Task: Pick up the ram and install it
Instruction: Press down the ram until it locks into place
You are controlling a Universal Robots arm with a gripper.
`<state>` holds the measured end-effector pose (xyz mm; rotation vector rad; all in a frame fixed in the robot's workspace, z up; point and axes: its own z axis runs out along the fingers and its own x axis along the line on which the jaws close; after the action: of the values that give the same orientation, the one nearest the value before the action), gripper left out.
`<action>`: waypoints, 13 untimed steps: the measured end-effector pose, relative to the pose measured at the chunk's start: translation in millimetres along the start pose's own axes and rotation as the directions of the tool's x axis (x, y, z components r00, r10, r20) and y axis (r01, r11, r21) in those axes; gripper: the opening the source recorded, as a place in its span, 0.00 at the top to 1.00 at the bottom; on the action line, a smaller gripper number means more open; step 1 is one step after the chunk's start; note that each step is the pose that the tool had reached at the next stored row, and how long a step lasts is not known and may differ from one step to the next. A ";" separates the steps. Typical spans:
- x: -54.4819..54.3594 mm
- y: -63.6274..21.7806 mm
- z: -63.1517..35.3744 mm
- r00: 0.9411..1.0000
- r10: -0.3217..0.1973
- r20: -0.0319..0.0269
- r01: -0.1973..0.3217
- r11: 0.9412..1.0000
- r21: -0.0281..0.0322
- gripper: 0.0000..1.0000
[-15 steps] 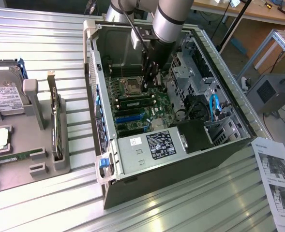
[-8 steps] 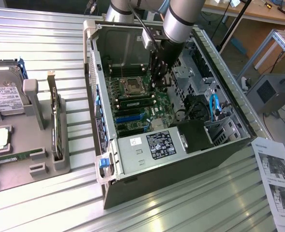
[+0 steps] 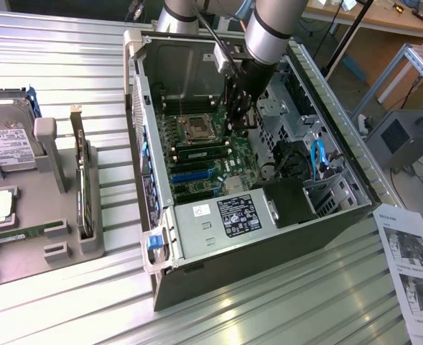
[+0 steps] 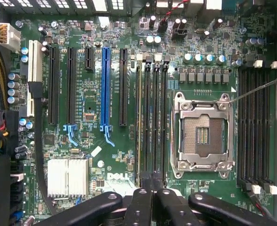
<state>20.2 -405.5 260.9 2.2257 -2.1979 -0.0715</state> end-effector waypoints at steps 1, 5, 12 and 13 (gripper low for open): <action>0.1 -0.2 3.7 1.000 0.000 0.000 0.000 1.000 0.000 0.89; 4.6 -2.9 11.4 0.999 -0.037 -0.002 0.037 0.999 -0.002 0.89; 8.2 -10.9 18.9 0.999 -0.034 -0.002 0.034 0.999 -0.002 0.89; 8.2 -10.9 19.7 0.999 -0.034 -0.002 0.034 0.999 -0.002 0.89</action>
<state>30.4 -413.2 240.5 2.2611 -2.1589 -0.0710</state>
